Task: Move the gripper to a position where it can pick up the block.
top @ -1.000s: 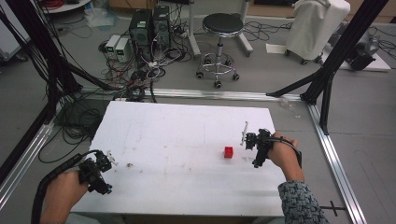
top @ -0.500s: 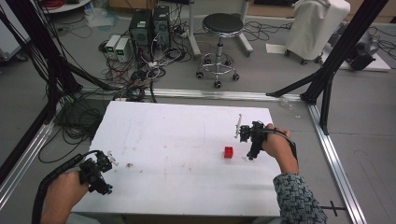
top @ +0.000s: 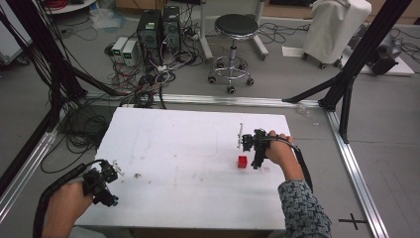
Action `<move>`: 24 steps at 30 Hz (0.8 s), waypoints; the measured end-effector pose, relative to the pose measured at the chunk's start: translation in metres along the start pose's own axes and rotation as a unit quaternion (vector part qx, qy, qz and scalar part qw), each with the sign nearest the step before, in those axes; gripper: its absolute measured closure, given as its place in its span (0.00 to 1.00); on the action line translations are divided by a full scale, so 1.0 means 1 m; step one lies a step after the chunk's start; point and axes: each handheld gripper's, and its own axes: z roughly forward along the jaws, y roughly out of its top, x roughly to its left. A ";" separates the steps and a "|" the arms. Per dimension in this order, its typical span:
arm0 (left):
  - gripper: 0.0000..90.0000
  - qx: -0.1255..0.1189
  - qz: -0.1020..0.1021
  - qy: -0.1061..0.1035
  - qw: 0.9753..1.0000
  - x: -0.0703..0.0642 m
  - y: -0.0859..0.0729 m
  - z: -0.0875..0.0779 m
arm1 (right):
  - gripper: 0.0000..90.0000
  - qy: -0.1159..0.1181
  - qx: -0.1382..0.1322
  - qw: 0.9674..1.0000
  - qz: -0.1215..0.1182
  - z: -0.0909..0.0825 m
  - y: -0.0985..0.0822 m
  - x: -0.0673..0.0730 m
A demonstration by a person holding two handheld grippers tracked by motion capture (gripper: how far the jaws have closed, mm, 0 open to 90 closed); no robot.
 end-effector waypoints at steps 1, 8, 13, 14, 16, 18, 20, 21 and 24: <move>0.26 -0.001 0.000 0.000 1.000 0.000 0.000 0.000 | 0.13 0.000 -0.002 1.000 -0.003 0.002 0.002 -0.001; 0.26 -0.002 -0.001 -0.001 1.000 0.000 -0.001 -0.001 | 0.13 0.010 -0.004 1.000 -0.015 0.013 0.015 -0.005; 0.26 -0.003 -0.005 -0.001 1.000 0.000 -0.001 -0.001 | 0.13 0.011 -0.006 1.000 -0.020 0.018 0.020 -0.006; 0.26 -0.003 -0.005 -0.001 1.000 0.000 -0.001 -0.001 | 0.13 0.013 -0.006 1.000 -0.022 0.019 0.021 -0.006; 0.26 -0.004 -0.004 -0.002 1.000 0.001 -0.002 -0.001 | 0.13 0.011 -0.006 1.000 -0.022 0.020 0.023 -0.006; 0.26 -0.005 -0.008 -0.002 1.000 0.000 -0.002 -0.001 | 0.13 0.012 -0.008 1.000 -0.027 0.023 0.025 -0.006; 0.26 -0.004 -0.006 0.000 1.000 0.001 -0.002 -0.001 | 0.13 0.015 -0.004 0.999 -0.034 0.027 0.028 -0.006; 0.26 -0.003 -0.006 -0.001 1.000 0.001 -0.002 -0.001 | 0.13 0.015 -0.004 0.999 -0.034 0.027 0.028 -0.006; 0.26 -0.004 -0.006 -0.003 1.000 0.002 -0.003 -0.001 | 0.13 0.012 -0.002 0.999 -0.037 0.031 0.030 -0.006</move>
